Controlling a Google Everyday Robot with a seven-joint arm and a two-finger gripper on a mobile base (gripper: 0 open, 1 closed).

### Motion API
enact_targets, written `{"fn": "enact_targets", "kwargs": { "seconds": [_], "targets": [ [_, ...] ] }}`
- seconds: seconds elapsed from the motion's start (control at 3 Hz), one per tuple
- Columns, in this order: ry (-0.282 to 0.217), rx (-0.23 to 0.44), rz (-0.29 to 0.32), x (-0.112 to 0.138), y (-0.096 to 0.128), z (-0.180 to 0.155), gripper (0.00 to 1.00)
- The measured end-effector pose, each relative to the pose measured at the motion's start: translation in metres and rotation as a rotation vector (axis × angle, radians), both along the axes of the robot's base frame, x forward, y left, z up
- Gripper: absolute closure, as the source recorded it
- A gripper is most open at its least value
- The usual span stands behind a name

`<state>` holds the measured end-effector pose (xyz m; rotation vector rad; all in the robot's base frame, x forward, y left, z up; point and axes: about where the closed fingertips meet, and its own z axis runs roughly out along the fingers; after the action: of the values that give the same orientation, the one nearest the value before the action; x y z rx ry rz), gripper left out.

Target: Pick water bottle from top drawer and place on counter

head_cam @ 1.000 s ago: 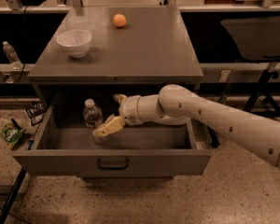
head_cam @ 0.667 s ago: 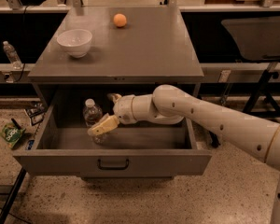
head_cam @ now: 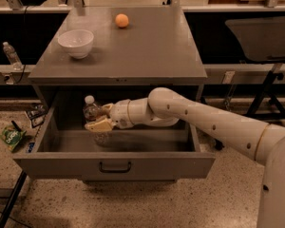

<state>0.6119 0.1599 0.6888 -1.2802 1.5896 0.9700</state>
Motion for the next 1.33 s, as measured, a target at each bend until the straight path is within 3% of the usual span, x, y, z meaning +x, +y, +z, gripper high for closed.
{"fn": "enact_targets", "kwargs": {
  "seconds": [0.33,0.67,1.33],
  "targets": [
    [0.023,0.025,0.02,-0.012,-0.007,-0.003,0.72],
    [0.006,0.046,-0.008,-0.022,-0.028,0.009,0.95],
    [-0.075,0.059,-0.085,-0.027,-0.08,0.057,1.0]
  ]
}}
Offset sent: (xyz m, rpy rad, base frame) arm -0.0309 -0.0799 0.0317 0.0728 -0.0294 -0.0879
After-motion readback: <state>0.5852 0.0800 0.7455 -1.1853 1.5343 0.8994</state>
